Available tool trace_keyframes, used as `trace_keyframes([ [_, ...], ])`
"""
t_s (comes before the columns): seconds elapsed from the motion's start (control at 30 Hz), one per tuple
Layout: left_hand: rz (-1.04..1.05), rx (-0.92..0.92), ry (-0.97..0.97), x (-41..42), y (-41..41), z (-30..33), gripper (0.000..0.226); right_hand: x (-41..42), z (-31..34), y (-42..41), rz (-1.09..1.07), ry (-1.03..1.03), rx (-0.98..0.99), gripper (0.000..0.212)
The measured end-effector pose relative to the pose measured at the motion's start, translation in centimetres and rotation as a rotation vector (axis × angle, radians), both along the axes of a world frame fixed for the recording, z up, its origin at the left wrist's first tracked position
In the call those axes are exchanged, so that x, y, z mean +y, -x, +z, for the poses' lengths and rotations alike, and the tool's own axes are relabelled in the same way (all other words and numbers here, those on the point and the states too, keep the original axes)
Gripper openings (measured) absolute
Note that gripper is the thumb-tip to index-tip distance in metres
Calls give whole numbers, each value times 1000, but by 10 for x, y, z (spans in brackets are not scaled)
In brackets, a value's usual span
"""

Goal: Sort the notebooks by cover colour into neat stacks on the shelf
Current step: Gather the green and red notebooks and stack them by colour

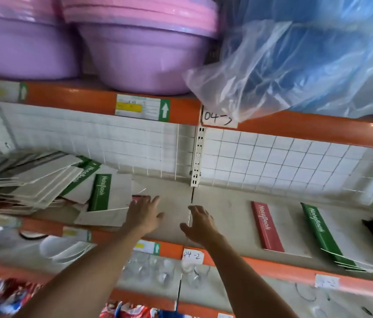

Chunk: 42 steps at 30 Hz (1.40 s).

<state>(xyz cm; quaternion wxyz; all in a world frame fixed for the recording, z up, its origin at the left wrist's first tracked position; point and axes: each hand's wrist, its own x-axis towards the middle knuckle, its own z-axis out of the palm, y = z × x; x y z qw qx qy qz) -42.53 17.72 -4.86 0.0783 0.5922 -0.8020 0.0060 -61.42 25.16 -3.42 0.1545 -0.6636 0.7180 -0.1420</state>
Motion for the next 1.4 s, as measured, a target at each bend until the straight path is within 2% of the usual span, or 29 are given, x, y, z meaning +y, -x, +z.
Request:
trace_keyframes([
  [0.1, 70, -3, 13, -9, -59, -12, 56, -14, -6, -65, 59, -28, -23, 68],
  [0.27, 73, 17, 46, -25, -127, -20, 62, -34, -20, -147, 153, -33, -33, 61],
  [0.37, 80, 36, 28, -27, -145, -30, 59, -34, -28, -170, 209, 1, 58, 48],
  [0.43, 56, 55, 30, -24, -148, -39, 52, -31, -33, -166, 169, 9, 136, 41],
  [0.53, 0, 107, 50, -19, -138, -41, 44, -30, -32, -148, -11, 25, 190, 39],
  [0.67, -42, 197, 2, -12, -105, -34, 36, -30, -16, -133, -242, -99, 324, 58],
  [0.77, -38, 185, 25, -8, -79, -27, 35, -31, -13, -129, -327, -171, 496, 72],
  [0.83, -12, 139, 45, -8, -71, -25, 36, -34, -16, -128, -357, -179, 528, 81],
  [0.9, 31, 112, 63, -12, -67, -27, 39, -38, -20, -126, -386, -191, 513, 87],
  [1.0, 57, 125, 90, -19, -65, -36, 41, -47, -31, -119, -420, -170, 440, 85],
  [1.13, 144, 173, 61, -24, -66, -46, 52, -50, -43, -110, -458, -125, 248, 71],
  [1.3, 242, 185, 63, -27, -66, -54, 60, -44, -46, -109, -595, -40, 258, 43],
  [1.4, 278, 193, 102, -26, -66, -54, 58, -42, -48, -108, -612, 25, 242, 37],
])
